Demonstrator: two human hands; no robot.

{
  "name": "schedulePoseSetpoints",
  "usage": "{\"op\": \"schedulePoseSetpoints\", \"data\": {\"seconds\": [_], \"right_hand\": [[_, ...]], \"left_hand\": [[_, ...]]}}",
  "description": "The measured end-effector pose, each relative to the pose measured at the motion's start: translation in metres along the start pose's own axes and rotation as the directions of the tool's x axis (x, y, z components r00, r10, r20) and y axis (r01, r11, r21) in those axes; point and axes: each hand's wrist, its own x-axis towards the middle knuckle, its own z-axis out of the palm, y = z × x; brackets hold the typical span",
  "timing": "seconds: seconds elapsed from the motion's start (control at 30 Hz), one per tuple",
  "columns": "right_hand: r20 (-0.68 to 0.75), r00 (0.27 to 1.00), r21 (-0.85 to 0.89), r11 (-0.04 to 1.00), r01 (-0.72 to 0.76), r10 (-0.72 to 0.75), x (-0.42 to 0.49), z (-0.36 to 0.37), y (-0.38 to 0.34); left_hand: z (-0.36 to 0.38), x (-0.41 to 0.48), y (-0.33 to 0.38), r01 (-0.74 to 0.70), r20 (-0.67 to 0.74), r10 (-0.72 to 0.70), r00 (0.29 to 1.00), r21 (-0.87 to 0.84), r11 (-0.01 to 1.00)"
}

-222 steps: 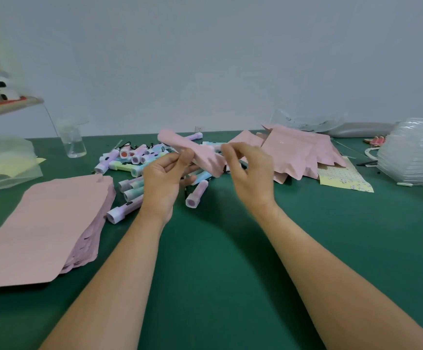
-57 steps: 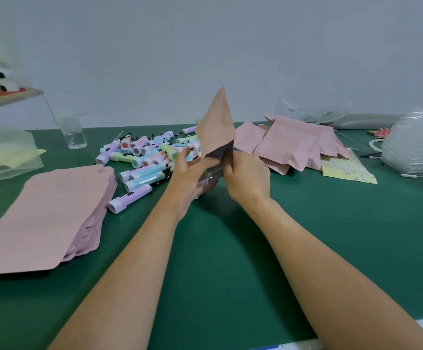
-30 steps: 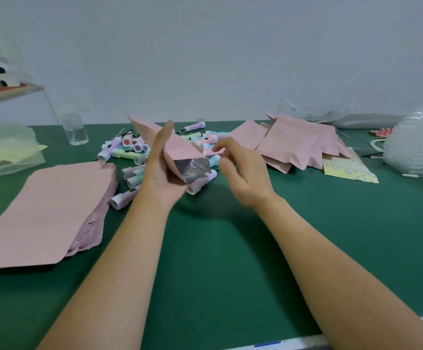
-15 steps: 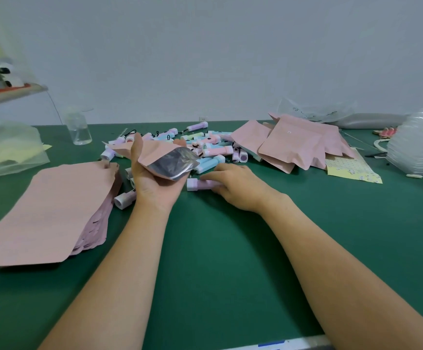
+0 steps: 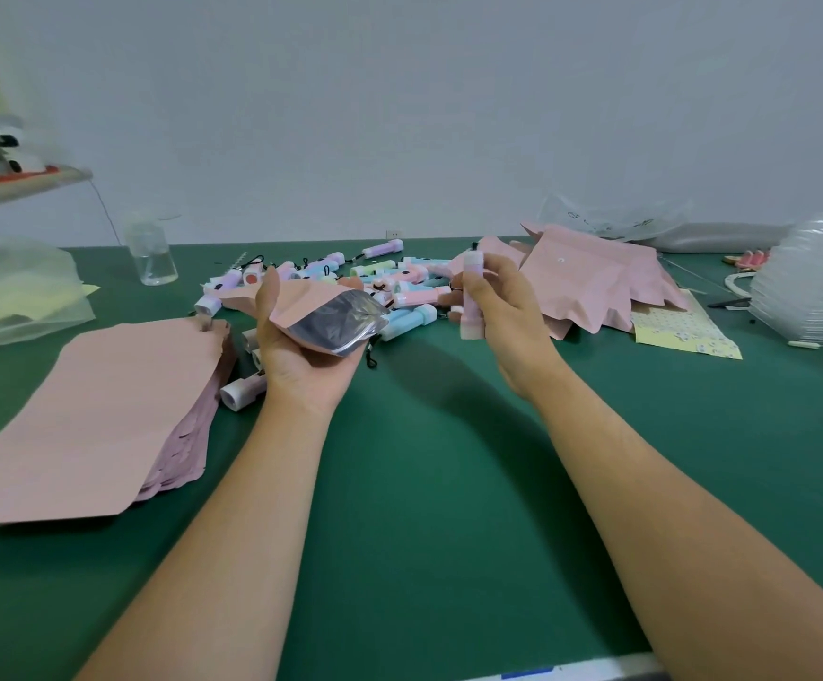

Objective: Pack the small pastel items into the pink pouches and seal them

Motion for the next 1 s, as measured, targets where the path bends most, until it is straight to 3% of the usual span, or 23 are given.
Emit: {"op": "schedulePoseSetpoints", "data": {"seconds": [0.07,0.17,0.3,0.37,0.7,0.83,1.0], "right_hand": [[0.018,0.999,0.043,0.999,-0.033,0.032,-0.0035,0.0038,-0.0016],[0.028,0.999,-0.040,0.998,-0.042,0.044,-0.0053,0.0053,-0.0041],[0.064,0.968,0.027,0.970,-0.243,0.241,-0.0036,0.0034,-0.0104],[0.012,0.958,0.043,0.957,-0.288,0.288,-0.0029,0.0021,-0.0103],[-0.094,0.929,0.149,0.928,-0.341,0.357,0.0033,-0.0007,-0.0063],[-0.075,0.956,0.036,0.959,-0.283,0.284,0.0035,0.0032,-0.0063],[-0.038,0.951,0.171,0.939,-0.298,0.308,0.0010,0.0047,-0.0058]], "left_hand": [[-0.0004,0.0005,-0.0004,0.001,0.000,-0.001,1.000,0.007,1.000],[-0.0005,0.0002,-0.0003,0.005,0.009,-0.005,1.000,0.026,1.000],[-0.0018,0.0009,-0.0011,0.009,-0.002,-0.009,1.000,0.022,1.000],[-0.0017,0.0009,-0.0017,0.010,0.000,-0.010,1.000,0.021,1.000],[0.0009,-0.0007,-0.0011,0.022,-0.012,-0.021,1.000,0.027,0.999],[0.0011,-0.0009,-0.0014,0.021,-0.016,-0.021,1.000,0.017,1.000],[0.0002,-0.0002,-0.0023,0.015,-0.017,-0.014,1.000,0.015,1.000]]}}
